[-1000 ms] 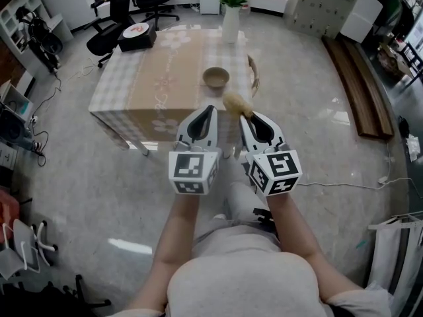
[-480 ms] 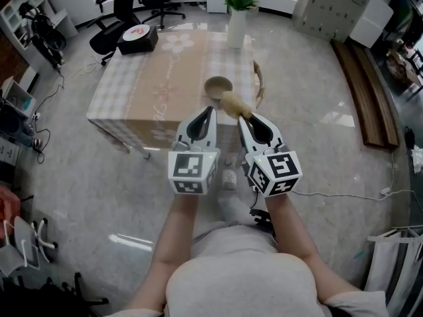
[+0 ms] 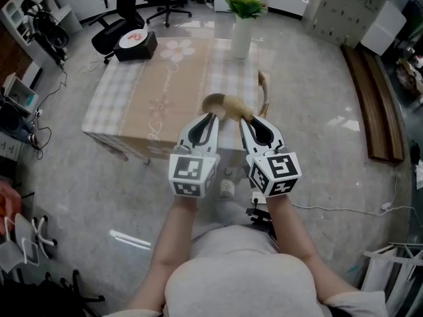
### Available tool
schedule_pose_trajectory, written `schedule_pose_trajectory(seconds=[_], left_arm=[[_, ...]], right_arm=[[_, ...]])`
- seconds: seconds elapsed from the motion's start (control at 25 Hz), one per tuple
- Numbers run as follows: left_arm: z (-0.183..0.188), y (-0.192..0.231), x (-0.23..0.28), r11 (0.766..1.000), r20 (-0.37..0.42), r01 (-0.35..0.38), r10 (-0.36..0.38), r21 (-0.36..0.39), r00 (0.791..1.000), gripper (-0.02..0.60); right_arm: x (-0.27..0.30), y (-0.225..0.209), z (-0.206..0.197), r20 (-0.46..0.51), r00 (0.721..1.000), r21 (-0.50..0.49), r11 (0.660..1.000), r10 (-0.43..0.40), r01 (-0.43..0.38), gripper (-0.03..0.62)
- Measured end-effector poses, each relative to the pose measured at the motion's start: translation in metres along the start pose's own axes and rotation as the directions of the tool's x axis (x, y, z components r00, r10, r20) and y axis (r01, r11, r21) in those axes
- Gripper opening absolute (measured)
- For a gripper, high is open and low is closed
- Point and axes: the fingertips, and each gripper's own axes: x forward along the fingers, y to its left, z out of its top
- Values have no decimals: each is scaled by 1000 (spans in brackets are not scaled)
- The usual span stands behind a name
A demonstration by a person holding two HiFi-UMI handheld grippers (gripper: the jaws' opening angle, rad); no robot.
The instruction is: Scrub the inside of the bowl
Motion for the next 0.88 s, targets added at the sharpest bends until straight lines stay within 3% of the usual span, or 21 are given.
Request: schedule_pose_trajectory(seconds=[0.08, 0.16, 0.32, 0.56, 0.88], left_arm=[[-8, 4, 15, 1000, -32, 11, -11, 15, 999, 24], [-17, 8, 29, 999, -68, 30, -29, 13, 997, 125], [-37, 14, 51, 997, -144, 70, -66, 22, 987, 180], [-68, 22, 78, 988, -239, 151, -150, -13, 959, 284], [-101, 35, 100, 982, -345, 185, -164, 27, 924, 408]], right_arm=[[15, -10, -1, -11, 1000, 10, 1000, 13, -13, 60], [30, -18, -2, -20, 999, 18, 999, 28, -27, 60], [55, -35, -3, -35, 998, 26, 998, 59, -58, 60], [90, -53, -5, -59, 993, 31, 995, 102, -100, 60], [123, -59, -26, -110, 982, 37, 988, 153, -150, 60]])
